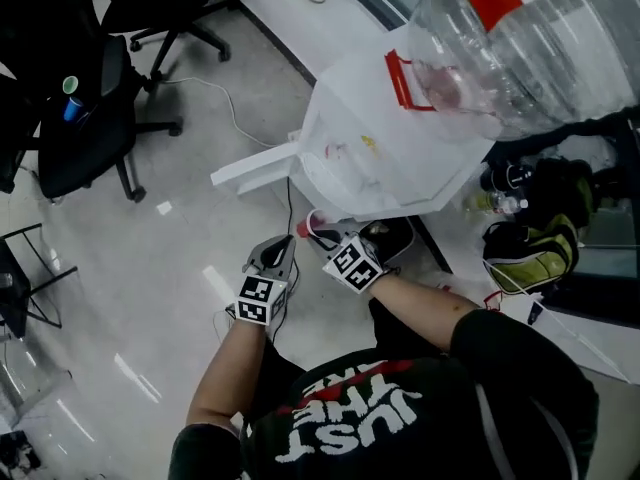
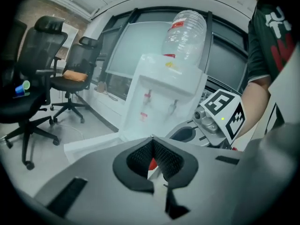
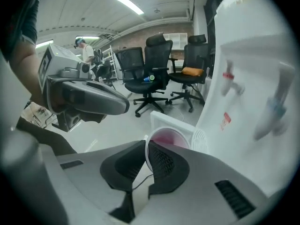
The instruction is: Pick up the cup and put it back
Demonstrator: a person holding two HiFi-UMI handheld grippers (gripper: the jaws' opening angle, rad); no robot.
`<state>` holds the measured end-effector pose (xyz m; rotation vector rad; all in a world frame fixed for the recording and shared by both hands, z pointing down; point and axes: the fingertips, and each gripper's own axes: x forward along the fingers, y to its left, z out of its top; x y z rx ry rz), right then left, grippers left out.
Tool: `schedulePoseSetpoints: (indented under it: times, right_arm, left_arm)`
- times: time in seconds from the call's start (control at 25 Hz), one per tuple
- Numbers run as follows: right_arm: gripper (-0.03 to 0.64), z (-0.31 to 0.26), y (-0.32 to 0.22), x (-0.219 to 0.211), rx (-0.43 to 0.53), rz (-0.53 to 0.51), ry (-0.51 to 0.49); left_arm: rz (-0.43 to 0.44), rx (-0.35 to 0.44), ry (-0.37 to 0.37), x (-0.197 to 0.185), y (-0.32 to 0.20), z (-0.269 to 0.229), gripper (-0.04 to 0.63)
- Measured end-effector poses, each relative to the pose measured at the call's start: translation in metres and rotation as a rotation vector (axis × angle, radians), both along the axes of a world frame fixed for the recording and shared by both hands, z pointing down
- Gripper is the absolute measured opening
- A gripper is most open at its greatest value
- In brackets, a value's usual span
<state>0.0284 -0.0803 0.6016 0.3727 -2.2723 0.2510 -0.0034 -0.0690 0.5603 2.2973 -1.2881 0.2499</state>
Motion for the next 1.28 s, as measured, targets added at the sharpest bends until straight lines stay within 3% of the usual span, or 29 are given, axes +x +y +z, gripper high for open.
schedulePoseSetpoints:
  times: [0.16, 0.4, 0.8, 1.04, 1.28]
  right_arm:
    - [0.049, -0.094, 0.007, 0.015, 0.026, -0.031, -0.002]
    - [0.049, -0.256, -0.001, 0.039, 0.138, -0.047, -0.097]
    - [0.049, -0.497, 0.001, 0.082, 0.354, -0.144, -0.264]
    - [0.049, -0.601, -0.002, 0.100, 0.477, -0.157, -0.362]
    - [0.049, -0.661, -0.007, 0.116, 0.562, -0.151, -0.398]
  left_arm:
    - [0.016, 0.027, -0.017, 0.006, 0.007, -0.085, 0.003]
    - [0.067, 0.099, -0.037, 0.019, 0.003, -0.220, 0.003]
    - [0.128, 0.376, -0.064, 0.060, -0.019, -0.447, 0.003]
    - [0.139, 0.515, -0.077, 0.068, -0.027, -0.547, 0.003]
    - [0.198, 0.617, -0.106, 0.081, -0.022, -0.617, 0.003]
